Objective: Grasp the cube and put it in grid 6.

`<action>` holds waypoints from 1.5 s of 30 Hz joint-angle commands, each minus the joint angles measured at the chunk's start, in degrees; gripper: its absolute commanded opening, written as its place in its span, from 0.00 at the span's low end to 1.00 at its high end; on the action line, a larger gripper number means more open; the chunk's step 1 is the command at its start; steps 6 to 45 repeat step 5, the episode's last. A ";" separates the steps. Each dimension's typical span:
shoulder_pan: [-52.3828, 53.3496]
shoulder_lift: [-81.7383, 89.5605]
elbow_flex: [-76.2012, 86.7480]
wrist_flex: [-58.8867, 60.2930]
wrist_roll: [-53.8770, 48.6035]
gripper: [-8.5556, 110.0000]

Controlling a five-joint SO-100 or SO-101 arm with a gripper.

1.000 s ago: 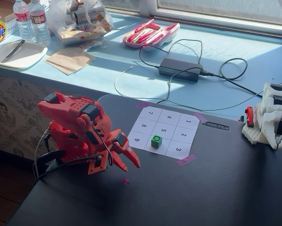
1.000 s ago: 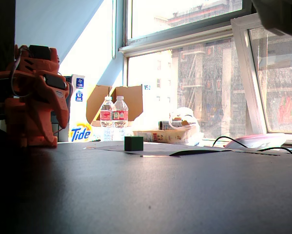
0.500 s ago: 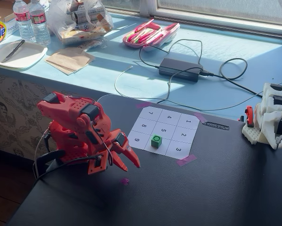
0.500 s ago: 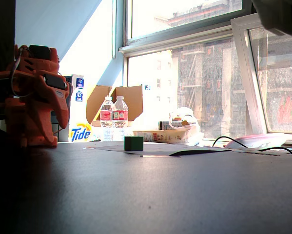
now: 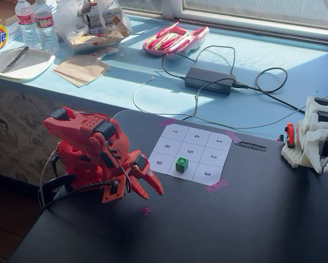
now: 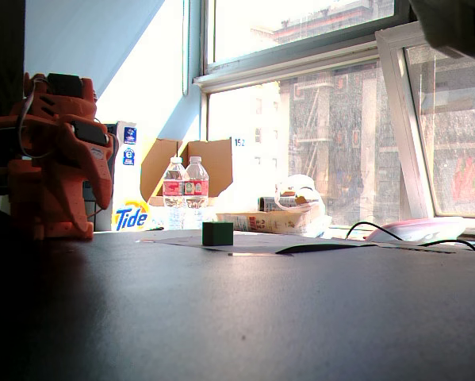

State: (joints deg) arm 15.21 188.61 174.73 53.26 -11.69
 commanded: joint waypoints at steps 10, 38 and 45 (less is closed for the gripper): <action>-0.44 0.44 2.46 -0.62 -0.35 0.25; -0.44 0.44 2.46 -0.62 -0.35 0.25; -0.44 0.44 2.46 -0.62 -0.35 0.25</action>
